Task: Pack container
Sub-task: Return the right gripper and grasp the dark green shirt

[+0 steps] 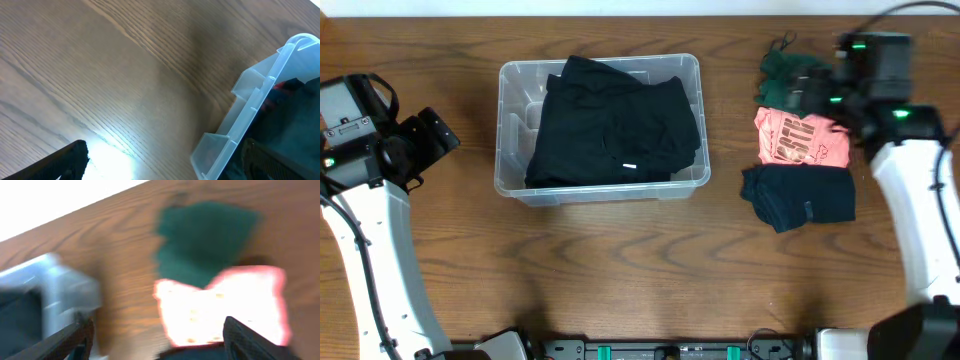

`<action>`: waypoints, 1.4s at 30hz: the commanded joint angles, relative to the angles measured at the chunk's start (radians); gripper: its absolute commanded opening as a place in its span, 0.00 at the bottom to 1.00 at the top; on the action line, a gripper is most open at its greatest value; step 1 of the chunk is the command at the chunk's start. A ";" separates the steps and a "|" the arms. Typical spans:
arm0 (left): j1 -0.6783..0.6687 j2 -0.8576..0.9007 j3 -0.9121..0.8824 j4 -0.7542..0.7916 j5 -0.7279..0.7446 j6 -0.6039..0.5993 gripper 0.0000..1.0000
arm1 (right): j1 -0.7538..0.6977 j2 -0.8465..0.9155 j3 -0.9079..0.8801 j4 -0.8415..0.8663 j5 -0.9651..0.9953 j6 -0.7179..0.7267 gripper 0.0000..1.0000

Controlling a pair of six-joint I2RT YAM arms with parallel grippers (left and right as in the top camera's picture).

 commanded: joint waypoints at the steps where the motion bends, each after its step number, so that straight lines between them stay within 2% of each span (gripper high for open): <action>1: 0.003 0.004 0.005 0.000 -0.012 -0.010 0.98 | -0.150 0.055 0.008 -0.001 -0.099 -0.042 0.82; 5: 0.003 0.004 0.005 0.000 -0.012 -0.010 0.98 | -0.287 0.150 0.008 0.050 -0.238 -0.049 0.84; 9: 0.003 0.004 0.005 0.000 -0.012 -0.010 0.98 | -0.337 0.285 0.008 0.175 -0.408 -0.024 0.84; 15: 0.003 0.004 0.005 0.000 -0.012 -0.010 0.98 | -0.334 0.498 0.008 0.378 -0.447 0.085 0.84; 20: 0.003 0.004 0.005 0.000 -0.012 -0.010 0.98 | -0.323 0.642 0.008 0.503 -0.565 0.198 0.85; 26: 0.003 0.004 0.005 0.000 -0.012 -0.010 0.98 | -0.285 0.735 0.008 0.601 -0.644 0.299 0.85; 32: 0.003 0.004 0.005 0.000 -0.012 -0.010 0.98 | -0.241 0.748 0.008 0.676 -0.643 0.313 0.86; 35: 0.003 0.004 0.005 0.000 -0.012 -0.010 0.98 | -0.234 0.748 0.008 0.692 -0.642 0.356 0.78; 38: 0.003 0.004 0.005 0.000 -0.012 -0.010 0.98 | -0.235 0.748 0.008 0.690 -0.635 0.360 0.60; 42: 0.003 0.004 0.005 0.000 -0.012 -0.010 0.98 | -0.237 0.748 0.008 0.691 -0.616 0.372 0.43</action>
